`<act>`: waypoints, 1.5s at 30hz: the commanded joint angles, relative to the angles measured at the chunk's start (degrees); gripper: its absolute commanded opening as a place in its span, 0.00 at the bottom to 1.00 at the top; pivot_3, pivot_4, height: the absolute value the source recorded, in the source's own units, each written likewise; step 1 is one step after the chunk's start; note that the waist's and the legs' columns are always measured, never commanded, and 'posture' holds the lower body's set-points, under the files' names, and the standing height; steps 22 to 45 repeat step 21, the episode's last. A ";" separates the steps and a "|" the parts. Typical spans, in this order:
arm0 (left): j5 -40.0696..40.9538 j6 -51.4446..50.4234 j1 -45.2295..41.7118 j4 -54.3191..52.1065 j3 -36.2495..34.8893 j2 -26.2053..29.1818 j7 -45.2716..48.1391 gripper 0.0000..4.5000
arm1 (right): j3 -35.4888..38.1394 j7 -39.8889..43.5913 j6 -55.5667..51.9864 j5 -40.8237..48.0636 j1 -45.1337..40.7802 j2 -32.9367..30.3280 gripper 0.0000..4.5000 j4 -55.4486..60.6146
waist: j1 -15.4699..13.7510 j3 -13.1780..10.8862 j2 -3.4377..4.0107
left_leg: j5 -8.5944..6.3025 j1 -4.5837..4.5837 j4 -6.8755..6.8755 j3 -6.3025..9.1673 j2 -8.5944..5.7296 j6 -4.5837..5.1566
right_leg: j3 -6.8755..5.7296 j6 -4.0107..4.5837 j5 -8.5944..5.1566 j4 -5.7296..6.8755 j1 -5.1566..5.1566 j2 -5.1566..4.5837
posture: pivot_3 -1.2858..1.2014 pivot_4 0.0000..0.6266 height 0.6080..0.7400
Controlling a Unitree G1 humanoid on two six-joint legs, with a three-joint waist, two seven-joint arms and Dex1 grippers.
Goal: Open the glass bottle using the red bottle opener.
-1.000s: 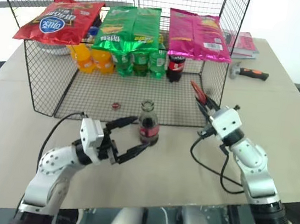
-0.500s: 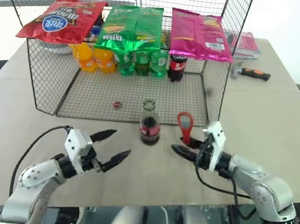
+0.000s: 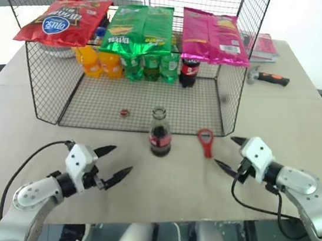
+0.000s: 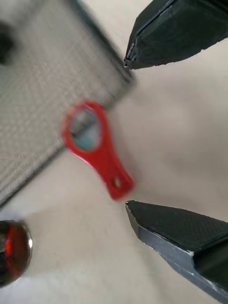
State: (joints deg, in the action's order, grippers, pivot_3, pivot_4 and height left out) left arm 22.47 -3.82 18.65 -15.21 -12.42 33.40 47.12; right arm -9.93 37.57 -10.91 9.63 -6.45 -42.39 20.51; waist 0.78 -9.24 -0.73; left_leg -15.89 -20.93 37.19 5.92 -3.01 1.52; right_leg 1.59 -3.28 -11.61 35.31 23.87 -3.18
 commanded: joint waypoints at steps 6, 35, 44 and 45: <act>-1.67 2.32 3.47 -3.08 -3.93 0.65 -1.75 1.00 | 12.03 8.18 4.97 12.15 9.66 1.72 0.98 -0.67 | -0.88 -0.04 -0.06 | -0.03 -0.08 0.02 0.02 -0.14 0.05 | 0.01 0.24 0.14 -0.10 -0.04 -0.10 | 0.52 0.24 1.00; -1.47 2.84 8.81 -6.09 -7.40 1.00 -1.35 1.00 | 22.26 24.71 11.15 18.91 16.95 0.52 0.98 -12.64 | -1.37 -0.07 -0.03 | -0.04 -0.02 0.02 -0.01 -0.06 0.08 | -0.01 0.42 0.03 -0.29 -0.18 -0.13 | 0.52 0.24 1.00; -1.47 2.84 8.81 -6.09 -7.40 1.00 -1.35 1.00 | 22.26 24.71 11.15 18.91 16.95 0.52 0.98 -12.64 | -1.37 -0.07 -0.03 | -0.04 -0.02 0.02 -0.01 -0.06 0.08 | -0.01 0.42 0.03 -0.29 -0.18 -0.13 | 0.52 0.24 1.00; -1.47 2.84 8.81 -6.09 -7.40 1.00 -1.35 1.00 | 22.26 24.71 11.15 18.91 16.95 0.52 0.98 -12.64 | -1.37 -0.07 -0.03 | -0.04 -0.02 0.02 -0.01 -0.06 0.08 | -0.01 0.42 0.03 -0.29 -0.18 -0.13 | 0.52 0.24 1.00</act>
